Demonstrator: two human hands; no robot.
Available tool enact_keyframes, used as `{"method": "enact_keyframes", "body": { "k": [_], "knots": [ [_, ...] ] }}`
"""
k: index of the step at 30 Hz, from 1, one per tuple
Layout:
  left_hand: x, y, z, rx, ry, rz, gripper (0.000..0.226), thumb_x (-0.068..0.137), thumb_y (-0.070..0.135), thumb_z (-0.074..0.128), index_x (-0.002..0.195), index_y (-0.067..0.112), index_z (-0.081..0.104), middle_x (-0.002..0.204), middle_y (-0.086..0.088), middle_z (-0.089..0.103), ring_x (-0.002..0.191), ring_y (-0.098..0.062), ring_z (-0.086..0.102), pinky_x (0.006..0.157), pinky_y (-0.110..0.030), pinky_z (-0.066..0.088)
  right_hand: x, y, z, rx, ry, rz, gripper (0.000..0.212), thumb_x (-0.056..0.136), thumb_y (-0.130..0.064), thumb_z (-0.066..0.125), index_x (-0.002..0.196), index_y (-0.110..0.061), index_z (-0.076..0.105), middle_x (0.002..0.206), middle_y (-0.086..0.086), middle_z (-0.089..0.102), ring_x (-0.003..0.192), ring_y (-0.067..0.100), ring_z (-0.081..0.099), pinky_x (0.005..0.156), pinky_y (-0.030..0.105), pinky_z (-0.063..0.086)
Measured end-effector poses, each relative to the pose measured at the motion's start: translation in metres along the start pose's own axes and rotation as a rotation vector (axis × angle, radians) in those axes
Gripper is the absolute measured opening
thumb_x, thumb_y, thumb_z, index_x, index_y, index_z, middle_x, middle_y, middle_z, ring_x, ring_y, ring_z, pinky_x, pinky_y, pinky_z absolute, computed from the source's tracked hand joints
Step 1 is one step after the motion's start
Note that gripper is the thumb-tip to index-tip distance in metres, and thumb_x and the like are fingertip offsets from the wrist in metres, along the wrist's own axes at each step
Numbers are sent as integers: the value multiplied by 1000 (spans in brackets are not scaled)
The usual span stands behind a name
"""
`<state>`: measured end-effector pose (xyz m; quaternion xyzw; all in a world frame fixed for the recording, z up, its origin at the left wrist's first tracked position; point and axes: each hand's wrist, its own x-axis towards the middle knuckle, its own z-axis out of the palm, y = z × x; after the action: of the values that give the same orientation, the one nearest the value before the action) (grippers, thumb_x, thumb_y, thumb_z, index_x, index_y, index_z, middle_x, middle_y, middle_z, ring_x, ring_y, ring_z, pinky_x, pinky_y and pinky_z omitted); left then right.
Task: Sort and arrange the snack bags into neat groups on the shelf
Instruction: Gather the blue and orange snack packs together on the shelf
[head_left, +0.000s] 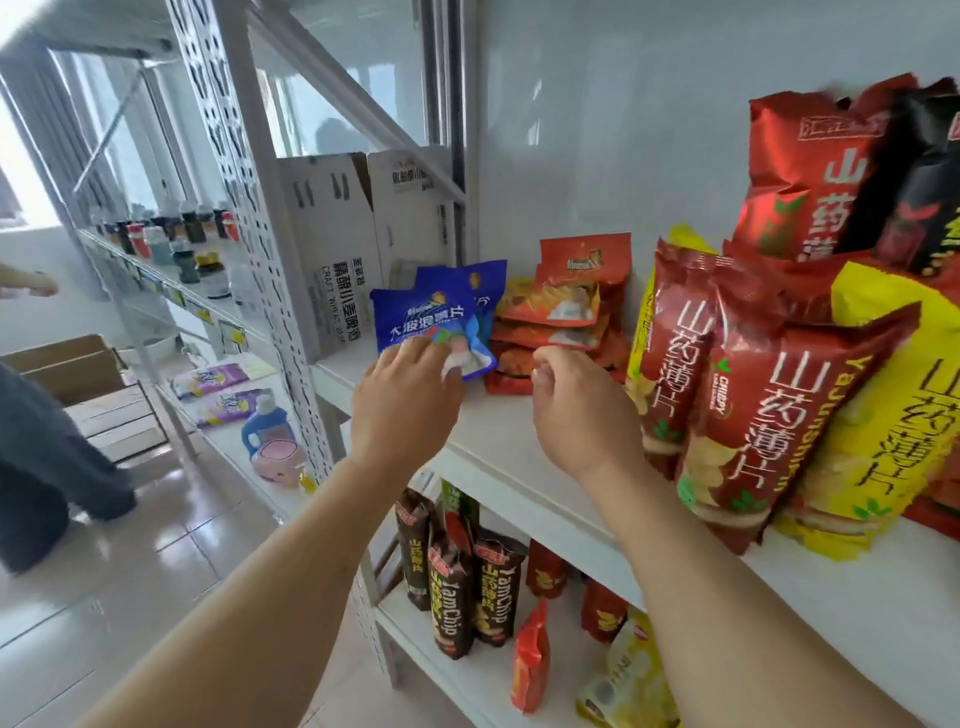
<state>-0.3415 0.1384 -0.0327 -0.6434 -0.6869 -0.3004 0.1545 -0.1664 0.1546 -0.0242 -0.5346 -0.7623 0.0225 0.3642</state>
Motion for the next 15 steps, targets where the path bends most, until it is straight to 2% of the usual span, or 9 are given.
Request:
{"method": "enact_keyframes", "body": {
  "k": [3, 8, 10, 12, 15],
  "knots": [
    [35, -32, 16, -99, -41, -148, 48, 101, 40, 50, 142, 15, 50, 147, -6, 49, 134, -31, 45, 106, -45, 39, 37, -7, 28, 76, -17, 81, 32, 102, -31, 44, 126, -17, 58, 123, 3, 64, 112, 25, 59, 81, 33, 45],
    [102, -90, 62, -288, -219, -456, 79, 95, 61, 49, 151, 7, 33, 154, -16, 40, 143, -36, 33, 117, -50, 30, 104, -18, 72, 242, -62, 235, 44, 99, -45, 47, 131, -17, 54, 127, 1, 63, 116, 22, 58, 89, 32, 45],
    [121, -104, 79, -469, -267, -549, 77, 93, 58, 55, 148, 7, 36, 149, -17, 46, 137, -38, 41, 114, -51, 35, 123, -23, 89, 279, -91, 292, 45, 98, -50, 47, 127, -17, 55, 123, 0, 63, 114, 22, 59, 85, 30, 43],
    [136, -114, 93, -713, -312, -625, 68, 93, 50, 63, 142, 8, 40, 139, -13, 55, 127, -35, 53, 106, -44, 44, 141, -27, 103, 299, -54, 354, 43, 97, -51, 47, 124, -19, 54, 121, -1, 62, 115, 21, 58, 84, 28, 41],
    [156, -128, 107, -850, -374, -624, 58, 92, 41, 69, 137, 11, 47, 129, -6, 62, 115, -29, 61, 90, -32, 45, 171, -25, 110, 236, 208, 429, 45, 98, -46, 49, 129, -13, 55, 128, 6, 60, 120, 25, 55, 87, 31, 41]
  ]
}}
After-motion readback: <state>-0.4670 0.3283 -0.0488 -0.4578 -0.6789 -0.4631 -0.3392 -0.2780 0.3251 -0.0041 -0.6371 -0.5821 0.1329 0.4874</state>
